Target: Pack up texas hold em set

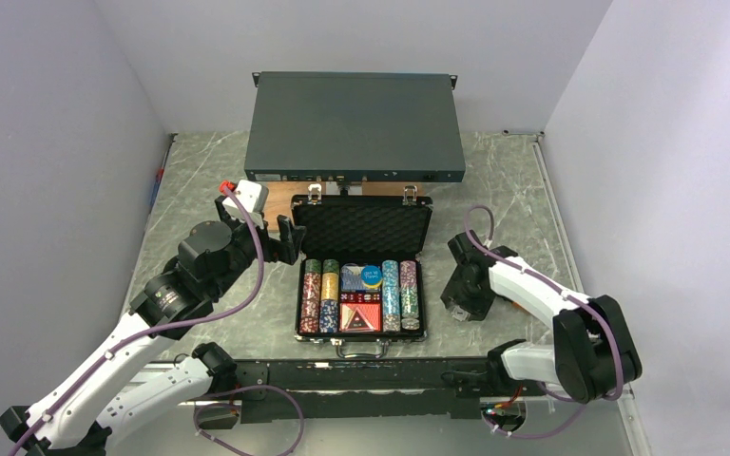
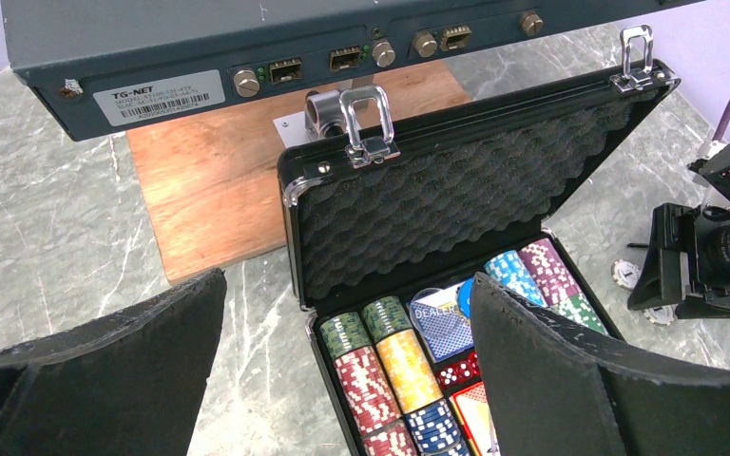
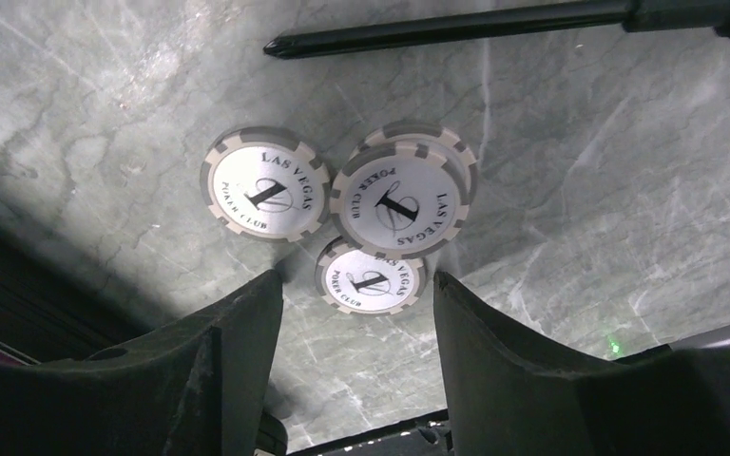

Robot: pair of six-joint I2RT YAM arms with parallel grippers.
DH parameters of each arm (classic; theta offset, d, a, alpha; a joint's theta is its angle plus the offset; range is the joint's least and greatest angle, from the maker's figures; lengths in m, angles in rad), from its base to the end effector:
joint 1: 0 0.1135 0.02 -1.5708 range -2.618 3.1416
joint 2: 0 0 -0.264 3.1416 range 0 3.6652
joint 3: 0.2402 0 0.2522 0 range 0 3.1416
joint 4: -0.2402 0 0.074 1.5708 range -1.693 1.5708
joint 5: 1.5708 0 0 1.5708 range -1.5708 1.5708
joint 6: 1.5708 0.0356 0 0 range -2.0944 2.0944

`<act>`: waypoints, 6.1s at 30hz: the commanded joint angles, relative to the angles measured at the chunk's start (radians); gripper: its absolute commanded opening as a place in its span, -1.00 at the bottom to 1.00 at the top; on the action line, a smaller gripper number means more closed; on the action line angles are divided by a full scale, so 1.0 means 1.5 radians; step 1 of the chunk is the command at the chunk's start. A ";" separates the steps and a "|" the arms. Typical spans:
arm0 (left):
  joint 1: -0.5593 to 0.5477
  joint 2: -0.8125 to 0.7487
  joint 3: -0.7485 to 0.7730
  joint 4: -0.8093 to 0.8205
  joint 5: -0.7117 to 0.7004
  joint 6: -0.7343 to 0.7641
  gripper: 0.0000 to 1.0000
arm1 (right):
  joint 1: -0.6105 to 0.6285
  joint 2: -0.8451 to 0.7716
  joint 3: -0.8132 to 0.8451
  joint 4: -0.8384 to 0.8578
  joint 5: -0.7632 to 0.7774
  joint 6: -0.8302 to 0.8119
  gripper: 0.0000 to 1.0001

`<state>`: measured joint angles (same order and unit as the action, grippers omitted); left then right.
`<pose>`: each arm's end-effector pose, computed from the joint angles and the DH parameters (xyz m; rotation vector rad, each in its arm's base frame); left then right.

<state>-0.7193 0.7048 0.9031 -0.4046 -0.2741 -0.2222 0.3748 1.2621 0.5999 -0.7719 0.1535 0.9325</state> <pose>0.1216 -0.0937 0.3694 0.2444 1.7733 -0.4368 0.1739 0.0626 0.1536 0.8240 2.8217 -0.0571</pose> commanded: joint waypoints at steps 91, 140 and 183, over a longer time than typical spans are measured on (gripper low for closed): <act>0.002 0.017 0.006 0.017 0.015 0.006 0.99 | 0.053 -0.025 0.054 -0.026 -0.111 0.087 0.25; 0.003 0.007 0.007 0.017 0.021 0.007 0.99 | 0.121 0.055 0.008 -0.017 -0.007 0.433 -0.04; 0.002 0.015 0.007 0.017 0.021 0.006 0.99 | 0.017 0.092 0.107 -0.027 -0.044 0.211 0.26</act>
<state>-0.7189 0.7303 0.9031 -0.4080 -0.2485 -0.2222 0.3931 1.3777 0.7197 -0.8219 0.0952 1.2449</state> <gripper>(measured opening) 0.994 0.629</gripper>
